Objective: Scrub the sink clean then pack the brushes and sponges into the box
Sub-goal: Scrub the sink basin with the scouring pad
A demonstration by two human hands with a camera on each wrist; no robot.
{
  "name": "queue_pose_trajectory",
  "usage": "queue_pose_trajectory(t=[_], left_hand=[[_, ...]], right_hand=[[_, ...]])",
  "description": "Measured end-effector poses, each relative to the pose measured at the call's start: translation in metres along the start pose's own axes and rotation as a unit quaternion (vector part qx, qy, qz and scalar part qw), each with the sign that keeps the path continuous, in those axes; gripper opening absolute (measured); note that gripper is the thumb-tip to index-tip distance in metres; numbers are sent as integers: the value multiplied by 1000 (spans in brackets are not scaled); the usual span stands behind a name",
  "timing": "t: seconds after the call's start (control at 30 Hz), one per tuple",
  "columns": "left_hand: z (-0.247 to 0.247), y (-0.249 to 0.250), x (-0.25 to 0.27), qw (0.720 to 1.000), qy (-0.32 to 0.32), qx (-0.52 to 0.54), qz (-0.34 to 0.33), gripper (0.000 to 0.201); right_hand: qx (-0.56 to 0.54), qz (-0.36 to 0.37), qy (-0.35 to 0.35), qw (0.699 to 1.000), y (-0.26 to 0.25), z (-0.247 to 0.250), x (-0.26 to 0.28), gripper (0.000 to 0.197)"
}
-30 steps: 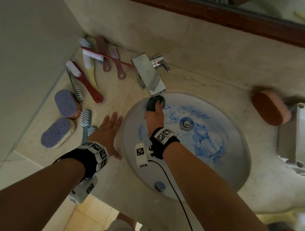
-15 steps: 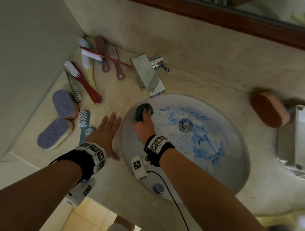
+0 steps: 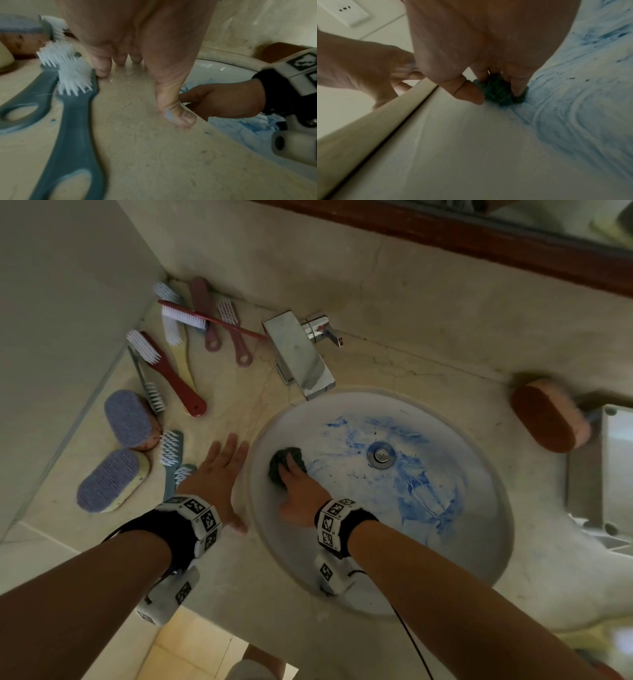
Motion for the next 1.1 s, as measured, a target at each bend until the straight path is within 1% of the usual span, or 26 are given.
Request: queue_pose_trajectory(t=[0.1, 0.17, 0.23, 0.27, 0.33, 0.4, 0.43, 0.5, 0.6, 0.7, 0.77, 0.83, 0.93, 1.0, 1.1], left_hand=[[0, 0, 0, 1000, -1, 2, 0, 152], [0, -1, -1, 1000, -1, 2, 0, 153], [0, -2, -2, 1000, -3, 0, 1, 153], [0, -1, -3, 1000, -6, -1, 2, 154], [0, 0, -2, 1000, -7, -2, 5, 153], [1, 0, -2, 1000, -7, -2, 6, 153], [1, 0, -2, 1000, -8, -2, 6, 153], [1, 0, -2, 1000, -6, 1, 5, 153], [0, 1, -2, 1000, -4, 1, 5, 153], [0, 0, -3, 1000, -2, -5, 8, 152], [0, -1, -4, 1000, -3, -4, 7, 153], [-1, -2, -5, 1000, -6, -4, 4, 154], [-1, -3, -5, 1000, -5, -4, 2, 154], [-1, -3, -5, 1000, -10, -9, 2, 153], [-2, -2, -6, 1000, -15, -12, 4, 154]], right_hand=[[-15, -14, 29, 999, 0, 12, -7, 90], [-59, -17, 47, 997, 1, 24, -11, 86], [-71, -12, 50, 996, 0, 26, -10, 82], [-54, -11, 47, 997, 0, 23, -7, 81], [20, -9, 21, 1000, 1, 12, 1, 81], [94, -5, -30, 995, 7, -5, 9, 81], [114, -3, -53, 992, 11, -12, 12, 82], [116, 0, -77, 990, 19, -23, 13, 88], [107, -15, -61, 992, 19, -17, 3, 96], [69, -26, -26, 997, 11, 11, -6, 93], [50, -28, -20, 998, 9, 18, -6, 90], [55, -24, -30, 998, 7, 10, -1, 88], [102, -6, -73, 992, 9, -13, 12, 86], [136, 0, -89, 987, 12, -24, 18, 88], [144, -1, -89, 986, 15, -26, 15, 96]])
Point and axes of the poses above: each hand's wrist, its own x-axis away from the middle knuckle, its own z-axis out of the back of the hand, y = z × x, the point moved 5 cm from there along -x, towards the middle knuckle, and after that the axes turned 13 degrees about -y, right-handed, at the moved point
